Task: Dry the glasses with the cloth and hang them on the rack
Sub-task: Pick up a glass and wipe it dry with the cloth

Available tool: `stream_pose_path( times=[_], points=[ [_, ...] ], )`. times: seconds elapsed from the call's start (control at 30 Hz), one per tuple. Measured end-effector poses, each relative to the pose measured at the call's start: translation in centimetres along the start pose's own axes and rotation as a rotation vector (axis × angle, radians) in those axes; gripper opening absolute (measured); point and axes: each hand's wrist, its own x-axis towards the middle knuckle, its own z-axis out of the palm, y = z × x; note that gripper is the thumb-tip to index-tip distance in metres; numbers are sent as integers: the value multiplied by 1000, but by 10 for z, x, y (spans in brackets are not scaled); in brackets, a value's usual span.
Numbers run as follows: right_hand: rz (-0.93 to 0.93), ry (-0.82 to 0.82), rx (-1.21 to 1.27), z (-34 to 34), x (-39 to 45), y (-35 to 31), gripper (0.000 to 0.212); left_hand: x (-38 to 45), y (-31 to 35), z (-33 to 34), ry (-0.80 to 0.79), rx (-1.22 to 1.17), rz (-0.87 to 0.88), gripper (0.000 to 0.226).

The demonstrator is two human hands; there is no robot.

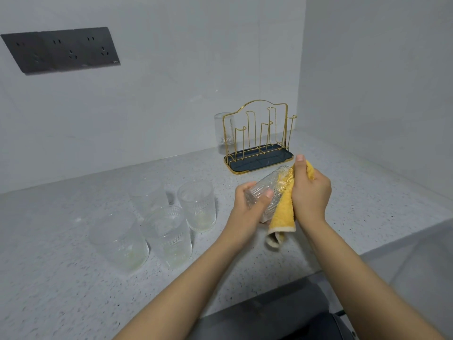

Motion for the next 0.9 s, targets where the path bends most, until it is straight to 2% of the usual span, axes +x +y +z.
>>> stream_pose_path(
  times=[0.03,0.1,0.2,0.27,0.3,0.37,0.47,0.53,0.6,0.67,0.73,0.83,0.9],
  points=[
    [-8,-7,-1,1,-1,-1,54,1,-2,0,56,43,54,46],
    [-41,-22,23,0,-2,-1,53,4,-2,-1,78,-25,3,43],
    [-121,-75,74,-1,-3,-3,51,13,7,0,-40,-486,-365,50],
    [-137,-91,66,-1,-1,-5,50,15,8,-2,-93,-584,-477,58],
    [-124,-81,70,0,0,-5,51,16,8,-3,-109,-575,-482,59],
    [-77,-35,70,0,4,-5,53,14,5,-3,-111,-506,-380,55],
    [-17,0,44,3,8,-5,55,7,-3,1,-37,-109,-71,61],
    [-10,1,36,4,8,-5,54,7,-7,3,51,20,25,63],
    [-42,-18,41,4,5,-3,53,9,-2,1,6,-139,-94,53],
    [-102,-44,44,3,2,-1,51,15,8,-2,-80,-456,-365,49],
    [-119,-60,45,2,1,1,51,17,10,-6,-134,-543,-503,52],
    [-34,-8,73,0,3,2,54,12,6,-6,-151,-374,-384,47],
    [4,19,73,1,6,1,55,5,0,-1,-113,-183,-239,64]
  ],
)
